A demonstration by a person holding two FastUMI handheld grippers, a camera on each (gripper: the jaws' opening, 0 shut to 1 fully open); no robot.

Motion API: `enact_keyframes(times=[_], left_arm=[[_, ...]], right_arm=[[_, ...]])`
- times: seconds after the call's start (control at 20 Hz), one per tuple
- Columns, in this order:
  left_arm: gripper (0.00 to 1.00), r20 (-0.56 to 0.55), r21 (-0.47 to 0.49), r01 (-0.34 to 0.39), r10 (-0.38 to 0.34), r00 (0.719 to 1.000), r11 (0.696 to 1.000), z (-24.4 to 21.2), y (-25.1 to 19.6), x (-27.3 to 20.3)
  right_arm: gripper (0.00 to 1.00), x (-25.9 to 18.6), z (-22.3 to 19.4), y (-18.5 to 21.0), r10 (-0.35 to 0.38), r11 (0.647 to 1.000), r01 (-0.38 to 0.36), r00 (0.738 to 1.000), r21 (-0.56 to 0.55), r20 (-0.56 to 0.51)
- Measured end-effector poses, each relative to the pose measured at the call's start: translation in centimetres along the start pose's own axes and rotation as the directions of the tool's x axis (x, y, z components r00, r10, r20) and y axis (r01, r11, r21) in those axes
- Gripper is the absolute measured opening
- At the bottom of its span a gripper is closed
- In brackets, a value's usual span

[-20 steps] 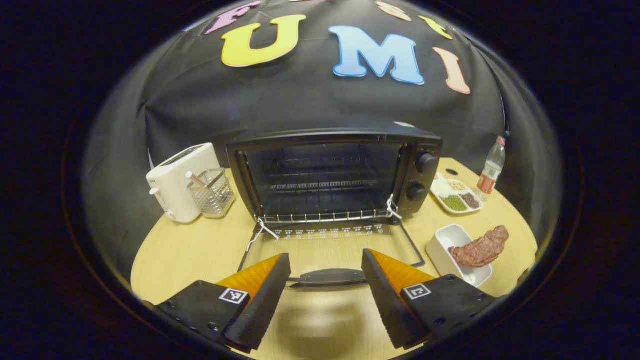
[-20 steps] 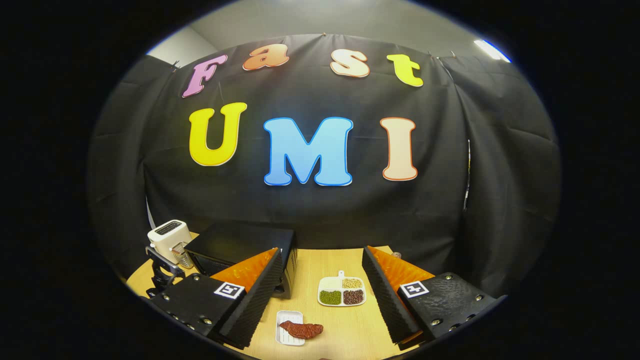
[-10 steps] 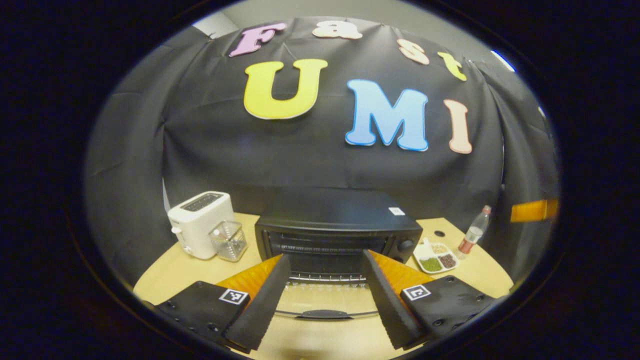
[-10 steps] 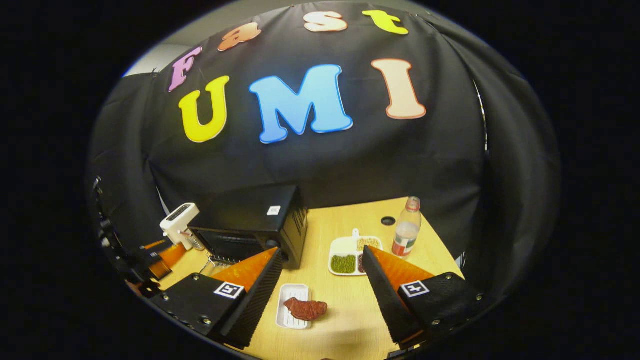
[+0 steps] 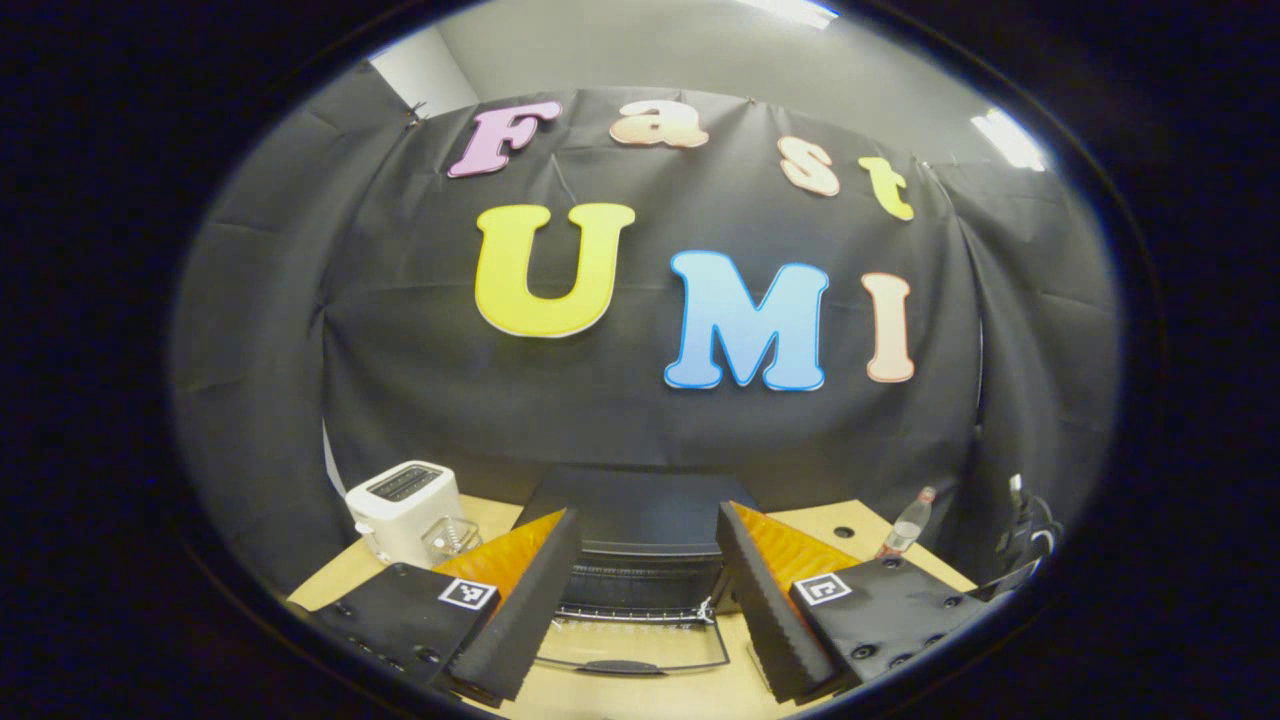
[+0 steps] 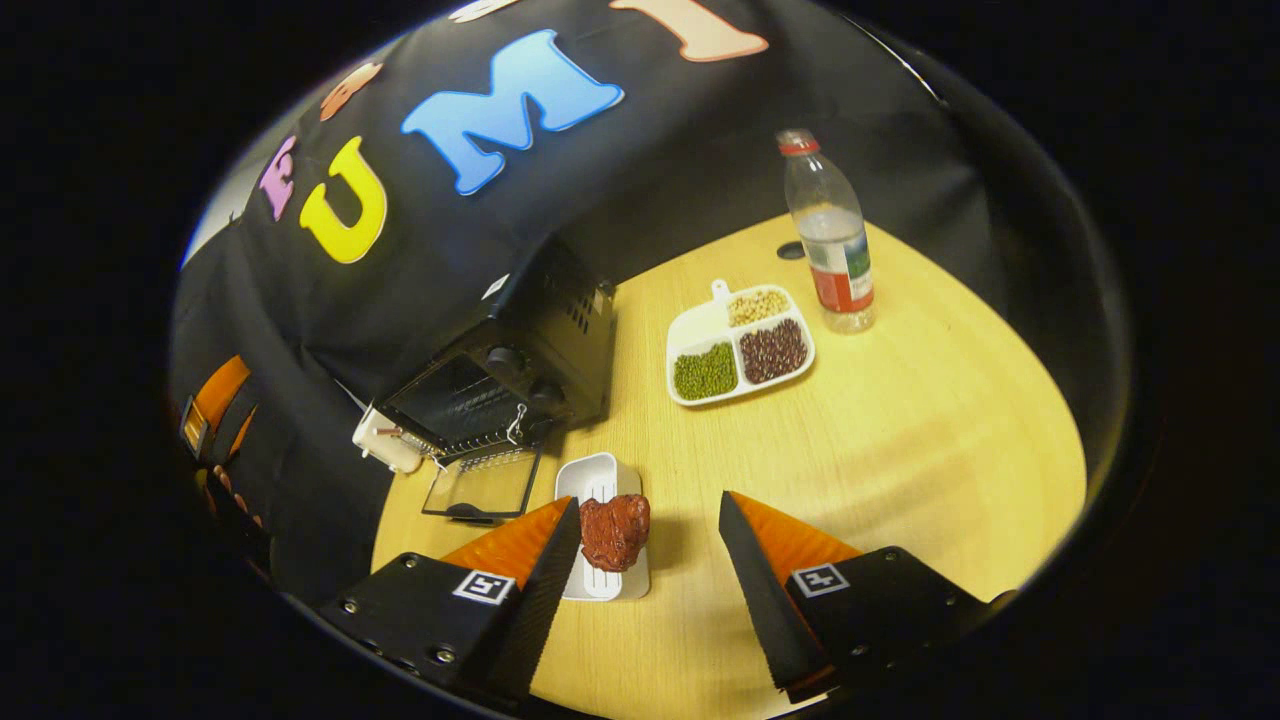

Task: Open the electric oven with the left hand, put the food in, and close the electric oven.

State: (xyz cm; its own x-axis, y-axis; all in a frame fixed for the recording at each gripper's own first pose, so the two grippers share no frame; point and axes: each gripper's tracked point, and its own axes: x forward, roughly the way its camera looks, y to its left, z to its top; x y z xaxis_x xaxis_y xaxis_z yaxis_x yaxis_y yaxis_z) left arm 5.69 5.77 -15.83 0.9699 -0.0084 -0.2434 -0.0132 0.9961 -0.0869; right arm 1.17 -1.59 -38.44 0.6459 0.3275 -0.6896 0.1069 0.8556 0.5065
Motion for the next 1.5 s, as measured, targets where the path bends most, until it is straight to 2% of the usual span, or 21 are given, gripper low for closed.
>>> enact_keyframes(times=[0.1,0.2,0.3,0.35,0.45,0.5,0.55,0.6,0.65,0.7,0.75,0.85,0.95,1.15,1.5], left_arm=[[0.95,0.027,-0.007,-0.005,0.005,1.0,1.0,1.6,0.0,-0.5],[0.96,0.041,-0.006,-0.015,0.015,0.999,1.0,2.5,0.5,-1.0],[0.93,0.017,0.001,-0.027,0.027,0.999,1.0,1.5,0.9,-1.2],[0.96,0.003,0.0,-0.031,0.031,0.999,1.0,0.8,1.1,-1.3],[0.96,-0.012,-0.01,-0.029,0.029,1.0,1.0,0.3,1.2,-2.0],[0.96,-0.017,-0.012,-0.03,0.029,0.999,0.999,0.0,1.3,-2.3],[0.96,-0.021,-0.011,-0.03,0.03,0.999,0.999,-0.1,1.5,-2.6],[0.96,-0.024,-0.008,-0.033,0.033,0.999,0.999,-0.2,1.6,-2.7],[0.96,-0.025,-0.006,-0.037,0.036,0.999,0.999,-0.1,1.9,-2.8],[0.96,-0.026,-0.005,-0.037,0.037,0.999,0.999,-0.1,2.1,-2.8],[0.96,-0.025,-0.006,-0.038,0.038,0.999,0.999,0.0,2.2,-2.8],[0.95,-0.019,-0.013,-0.041,0.041,0.999,0.999,0.2,2.5,-2.7],[0.95,-0.022,-0.017,-0.038,0.038,0.999,0.999,0.2,2.7,-3.0],[0.95,-0.024,-0.027,-0.034,0.033,0.999,0.999,0.0,2.9,-3.2],[0.95,0.033,-0.032,-0.023,0.024,0.999,0.999,2.0,3.8,-3.6]], right_arm=[[0.85,0.9,-1.1,-0.1,0.058,0.994,-0.055,0.998,0.09,-0.03],[0.85,1.8,-2.1,0.0,0.092,0.987,-0.084,0.994,0.135,-0.057],[0.85,2.5,-2.9,-0.2,0.111,0.982,-0.097,0.991,0.162,-0.081],[0.85,2.9,-3.2,-0.1,0.121,0.978,-0.103,0.989,0.183,-0.09],[0.85,3.6,-3.7,-0.2,0.129,0.973,-0.106,0.986,0.204,-0.105],[0.78,3.9,-3.9,-0.6,0.111,0.976,-0.087,0.988,0.202,-0.11],[0.6,4.1,-3.9,-0.3,0.132,0.97,-0.106,0.985,0.217,-0.111],[0.54,4.3,-4.2,0.3,0.148,0.967,-0.117,0.981,0.226,-0.124],[0.54,4.5,-4.2,0.6,0.164,0.967,-0.132,0.977,0.218,-0.134],[0.36,5.7,-4.5,1.0,0.153,0.966,-0.124,0.981,0.228,-0.117],[0.19,4.6,-3.8,1.0,0.161,0.964,-0.129,0.979,0.231,-0.123],[0.18,4.2,-3.7,2.0,0.209,0.956,-0.177,0.971,0.236,-0.118],[0.06,4.2,-3.2,2.0,0.178,0.961,-0.151,0.979,0.233,-0.1],[0.06,2.8,-2.0,3.7,0.21,0.948,-0.187,0.975,0.257,-0.065],[0.06,0.5,-0.1,10.6,0.348,0.915,-0.332,0.937,0.229,-0.032]])
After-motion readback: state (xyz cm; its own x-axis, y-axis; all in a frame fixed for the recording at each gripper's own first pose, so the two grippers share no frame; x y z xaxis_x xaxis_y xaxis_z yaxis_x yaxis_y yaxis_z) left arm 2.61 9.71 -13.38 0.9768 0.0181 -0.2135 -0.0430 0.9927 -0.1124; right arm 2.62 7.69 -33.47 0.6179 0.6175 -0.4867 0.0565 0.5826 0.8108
